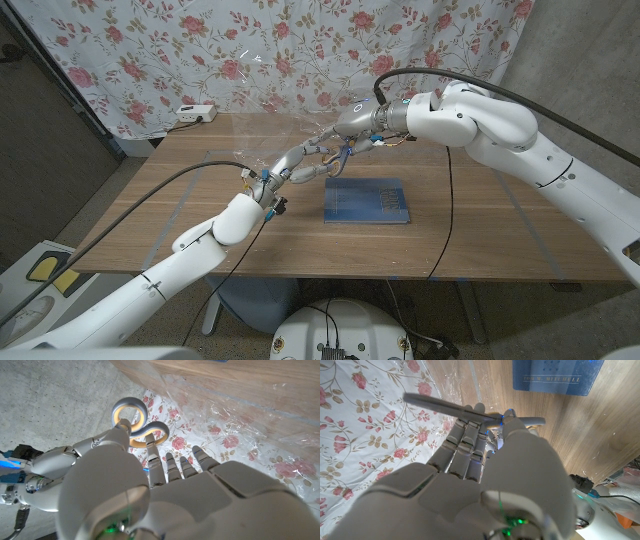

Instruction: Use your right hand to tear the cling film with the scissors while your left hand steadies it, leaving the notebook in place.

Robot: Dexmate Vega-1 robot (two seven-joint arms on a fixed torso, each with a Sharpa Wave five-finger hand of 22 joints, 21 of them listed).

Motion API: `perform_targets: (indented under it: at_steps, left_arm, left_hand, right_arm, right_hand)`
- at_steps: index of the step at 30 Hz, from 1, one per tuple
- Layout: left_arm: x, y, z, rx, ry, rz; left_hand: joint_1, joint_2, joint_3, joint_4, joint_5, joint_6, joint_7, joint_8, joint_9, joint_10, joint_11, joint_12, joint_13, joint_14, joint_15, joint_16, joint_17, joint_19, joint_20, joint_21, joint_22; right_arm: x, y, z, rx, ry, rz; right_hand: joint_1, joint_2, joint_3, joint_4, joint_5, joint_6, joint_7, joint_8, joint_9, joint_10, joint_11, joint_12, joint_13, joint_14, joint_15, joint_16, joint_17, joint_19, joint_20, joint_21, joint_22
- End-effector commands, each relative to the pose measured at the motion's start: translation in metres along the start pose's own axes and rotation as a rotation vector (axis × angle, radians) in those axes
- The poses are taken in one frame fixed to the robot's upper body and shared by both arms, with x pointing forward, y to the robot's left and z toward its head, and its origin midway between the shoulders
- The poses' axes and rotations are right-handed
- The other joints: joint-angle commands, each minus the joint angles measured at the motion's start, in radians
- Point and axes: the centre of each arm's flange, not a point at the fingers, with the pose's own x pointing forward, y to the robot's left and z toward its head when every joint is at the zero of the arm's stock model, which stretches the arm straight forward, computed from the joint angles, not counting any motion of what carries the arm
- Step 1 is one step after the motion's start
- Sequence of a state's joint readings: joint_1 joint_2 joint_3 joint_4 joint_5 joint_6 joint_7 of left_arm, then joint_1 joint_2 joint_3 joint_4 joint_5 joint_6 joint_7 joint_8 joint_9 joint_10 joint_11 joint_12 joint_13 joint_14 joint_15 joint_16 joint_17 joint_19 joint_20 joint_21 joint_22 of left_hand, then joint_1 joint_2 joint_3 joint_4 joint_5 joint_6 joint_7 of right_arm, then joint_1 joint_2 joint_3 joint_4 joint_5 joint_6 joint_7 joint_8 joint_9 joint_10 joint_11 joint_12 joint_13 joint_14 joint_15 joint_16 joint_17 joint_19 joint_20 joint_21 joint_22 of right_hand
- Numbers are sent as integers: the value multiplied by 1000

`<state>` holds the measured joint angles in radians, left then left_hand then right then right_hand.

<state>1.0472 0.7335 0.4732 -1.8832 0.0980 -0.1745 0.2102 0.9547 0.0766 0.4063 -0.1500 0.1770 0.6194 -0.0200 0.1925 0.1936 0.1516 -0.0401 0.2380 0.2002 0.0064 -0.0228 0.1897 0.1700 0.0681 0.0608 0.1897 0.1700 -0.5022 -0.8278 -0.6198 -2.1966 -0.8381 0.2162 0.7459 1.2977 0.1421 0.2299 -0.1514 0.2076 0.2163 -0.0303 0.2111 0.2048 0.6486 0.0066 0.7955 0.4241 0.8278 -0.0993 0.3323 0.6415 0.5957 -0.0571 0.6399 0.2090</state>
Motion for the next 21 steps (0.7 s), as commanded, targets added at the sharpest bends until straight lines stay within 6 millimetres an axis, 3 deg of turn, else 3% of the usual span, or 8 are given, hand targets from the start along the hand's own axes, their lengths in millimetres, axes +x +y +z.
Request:
perform_targets:
  at_steps: [1, 4, 7, 17, 21]
  left_arm:
    - [2, -2, 0, -2, -2, -6]
    - [2, -3, 1, 7, -1, -15]
    - [2, -3, 1, 11, 2, -28]
    - [1, 0, 2, 38, 14, -65]
    - [1, -1, 4, 49, 16, -72]
  left_hand:
    - [-3, 12, -8, -1, 0, -6, -8, -2, 4, 30, -2, 13, 2, 16, -6, 6, 3, 6, 5, 6, 3]
    - [-3, 13, -10, -1, 0, -3, -9, 0, 4, 34, -8, 14, 3, 19, -8, 5, 3, 7, 5, 6, 3]
    - [7, 6, -12, -11, 4, 4, -30, 3, 4, 37, -30, 13, 3, 21, -31, 1, 3, 10, -20, 6, 3]
    - [71, 26, 13, -30, 29, -20, -29, -3, 3, 58, -28, 17, 4, 53, -29, 5, 3, 21, -4, 7, 3]
    - [104, 26, 20, -31, 36, -27, -33, -2, 3, 111, -40, 33, 6, 86, -37, 9, 2, 32, 0, 9, 3]
  right_arm:
    - [-1, -1, 4, -5, -12, -9]
    - [-2, -1, 3, -6, -13, -11]
    - [-3, 0, 1, -4, -10, -12]
    - [-6, -1, 0, -1, -12, -28]
    - [-8, -3, 0, 0, -9, -36]
  right_hand:
    - [9, 1, -6, 0, 8, 9, -2, 4, 1, 195, -184, 5, 8, 7, -141, -5, 5, -5, -54, 9, 3]
    - [9, 1, -6, 0, 8, 10, -2, 4, 1, 194, -184, 5, 9, 7, -141, -5, 6, -6, -54, 10, 3]
    - [10, 1, -6, -1, 8, 12, -4, 5, 1, 190, -181, 4, 11, 7, -141, -7, 6, -7, -54, 14, 2]
    - [11, 1, -7, -1, 8, 19, -12, 6, 1, 192, -183, 3, 13, 7, -141, -9, 6, -12, -58, 19, 2]
    - [12, 1, -7, -1, 8, 20, -13, 7, 1, 193, -181, 3, 12, 6, -141, -11, 6, -13, -59, 21, 1]
